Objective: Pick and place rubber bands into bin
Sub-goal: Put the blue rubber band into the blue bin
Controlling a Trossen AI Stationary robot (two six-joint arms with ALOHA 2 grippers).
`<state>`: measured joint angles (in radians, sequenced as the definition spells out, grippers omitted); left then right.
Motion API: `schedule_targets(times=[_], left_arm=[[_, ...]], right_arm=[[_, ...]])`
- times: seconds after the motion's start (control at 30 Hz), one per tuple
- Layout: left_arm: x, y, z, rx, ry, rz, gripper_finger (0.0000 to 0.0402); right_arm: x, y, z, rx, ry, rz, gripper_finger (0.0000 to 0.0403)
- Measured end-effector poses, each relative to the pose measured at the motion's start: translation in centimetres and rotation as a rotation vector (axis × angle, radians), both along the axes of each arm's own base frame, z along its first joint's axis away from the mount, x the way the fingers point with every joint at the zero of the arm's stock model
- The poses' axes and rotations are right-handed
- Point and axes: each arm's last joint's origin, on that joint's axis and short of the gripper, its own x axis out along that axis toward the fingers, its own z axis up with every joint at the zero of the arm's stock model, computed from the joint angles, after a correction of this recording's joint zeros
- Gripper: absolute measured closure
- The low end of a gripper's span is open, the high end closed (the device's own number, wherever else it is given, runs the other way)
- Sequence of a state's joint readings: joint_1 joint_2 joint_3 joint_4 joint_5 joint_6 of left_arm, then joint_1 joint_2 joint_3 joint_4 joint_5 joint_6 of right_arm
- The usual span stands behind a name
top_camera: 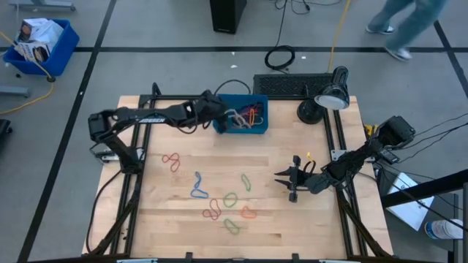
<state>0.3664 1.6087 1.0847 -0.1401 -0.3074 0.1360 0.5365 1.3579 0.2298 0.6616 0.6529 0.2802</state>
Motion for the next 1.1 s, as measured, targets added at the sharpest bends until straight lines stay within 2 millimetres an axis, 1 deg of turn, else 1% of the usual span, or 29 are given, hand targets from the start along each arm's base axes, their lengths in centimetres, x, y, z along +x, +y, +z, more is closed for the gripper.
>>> schedule_targets(times=[0.07,0.13,0.23,0.3,0.37,0.47,0.57,0.63,0.7,0.8,0.9,1.0,1.1], left_arm=[[-1.2,-1.5,0.3,-0.060,0.076,0.033,0.0176],[-1.9,-3.4,0.5,-0.113,0.136,0.034,0.0176],[-2.8,-7.3,0.4,-0.183,0.234,0.022,0.0192],[-3.0,-10.2,0.1,-0.178,0.283,0.015,0.0209],[-3.6,-13.1,-0.4,-0.168,0.344,0.000,0.0227],[-4.1,-17.5,-0.8,-0.190,0.332,-0.053,0.0251],[-5.3,-21.3,-1.8,-0.212,0.316,-0.095,0.0269],[-6.2,-23.5,-2.5,-0.218,0.259,-0.118,0.0277],[-7.3,-25.3,-3.8,-0.224,0.223,-0.149,0.0283],[-8.5,-27.2,-5.8,-0.258,0.151,-0.223,0.0286],[-9.4,-28.0,-7.8,-0.274,0.068,-0.321,0.0286],[-9.7,-27.9,-9.2,-0.254,-0.036,-0.404,0.0286],[-10.0,-26.7,-10.7,-0.231,-0.065,-0.409,0.0286]], right_arm=[[0.0,0.0,0.0,-0.001,0.001,0.000,0.0312],[0.0,0.0,0.0,-0.001,0.002,0.000,0.0312],[0.0,0.0,0.0,0.007,0.001,-0.001,0.0312],[0.0,0.0,0.0,0.020,0.001,-0.007,0.0312],[0.0,0.0,-0.1,0.027,0.001,-0.011,0.0312],[0.0,0.0,-0.1,0.039,-0.001,-0.017,0.0312],[0.0,0.0,-0.1,0.041,-0.001,-0.017,0.0312],[0.0,0.0,0.0,0.045,-0.003,-0.014,0.0312],[0.0,0.1,0.0,0.067,-0.006,0.015,0.0312],[0.2,0.3,0.3,0.089,-0.022,0.054,0.0312],[0.3,0.4,0.6,0.082,-0.051,0.066,0.0312],[0.4,0.5,0.9,0.073,-0.076,0.077,0.0312],[0.5,0.5,1.0,0.068,-0.088,0.082,0.0312]])
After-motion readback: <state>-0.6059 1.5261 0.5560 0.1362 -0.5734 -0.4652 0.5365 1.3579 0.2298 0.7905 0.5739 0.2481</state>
